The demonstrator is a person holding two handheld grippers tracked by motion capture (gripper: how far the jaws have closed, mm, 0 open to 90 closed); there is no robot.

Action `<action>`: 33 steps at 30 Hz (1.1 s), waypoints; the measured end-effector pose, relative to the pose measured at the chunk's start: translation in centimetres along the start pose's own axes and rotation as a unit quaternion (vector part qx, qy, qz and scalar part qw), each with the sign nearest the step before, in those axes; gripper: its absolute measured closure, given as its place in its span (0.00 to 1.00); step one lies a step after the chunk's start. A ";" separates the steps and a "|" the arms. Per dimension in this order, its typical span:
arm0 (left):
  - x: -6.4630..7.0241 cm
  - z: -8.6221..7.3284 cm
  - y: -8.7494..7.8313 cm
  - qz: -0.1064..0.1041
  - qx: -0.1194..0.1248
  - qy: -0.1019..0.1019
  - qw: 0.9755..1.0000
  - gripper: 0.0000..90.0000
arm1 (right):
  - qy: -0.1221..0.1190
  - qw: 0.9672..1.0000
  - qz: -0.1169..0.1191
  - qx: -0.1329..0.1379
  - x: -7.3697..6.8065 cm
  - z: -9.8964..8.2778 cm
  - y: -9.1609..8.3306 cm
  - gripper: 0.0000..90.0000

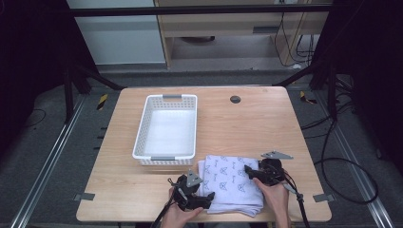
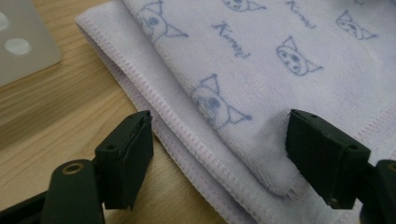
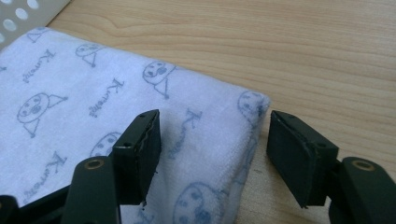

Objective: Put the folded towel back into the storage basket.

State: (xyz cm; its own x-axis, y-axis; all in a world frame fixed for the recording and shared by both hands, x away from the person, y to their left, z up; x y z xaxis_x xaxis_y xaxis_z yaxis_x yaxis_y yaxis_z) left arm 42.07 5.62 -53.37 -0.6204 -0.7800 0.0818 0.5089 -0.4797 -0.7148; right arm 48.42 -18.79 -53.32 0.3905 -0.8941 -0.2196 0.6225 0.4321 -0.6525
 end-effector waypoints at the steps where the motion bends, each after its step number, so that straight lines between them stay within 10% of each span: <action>1: 0.0 0.0 0.0 0.000 0.000 -0.001 1.000 0.25 | 0.001 1.000 0.001 0.000 0.0 0.0 0.0 0.40; 19: 0.5 0.2 0.0 -0.003 -0.011 0.003 1.000 0.35 | 0.011 0.999 0.038 -0.001 -0.4 -0.2 0.2 0.65; 33: 1.2 0.4 -0.2 -0.030 -0.017 -0.022 0.999 0.73 | 0.017 0.999 0.049 0.006 -0.8 -0.3 0.1 0.75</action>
State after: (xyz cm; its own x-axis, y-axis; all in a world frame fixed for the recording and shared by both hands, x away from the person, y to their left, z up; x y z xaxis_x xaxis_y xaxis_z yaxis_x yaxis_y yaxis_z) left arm 41.48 4.64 -52.79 -0.6215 -0.7678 0.1556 0.4500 -0.5125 -0.7313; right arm 47.95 -18.06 -53.39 0.4263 -0.8511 -0.3066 0.5905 0.5185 -0.6184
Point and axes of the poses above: each handheld gripper's, and its own axes: y roughly forward along the jaws, z roughly out of its top, x roughly to its right, the point moved 5 cm from there along y, roughly forward along the jaws, and after that the axes turned 4 degrees about z, right-handed, at the moved point
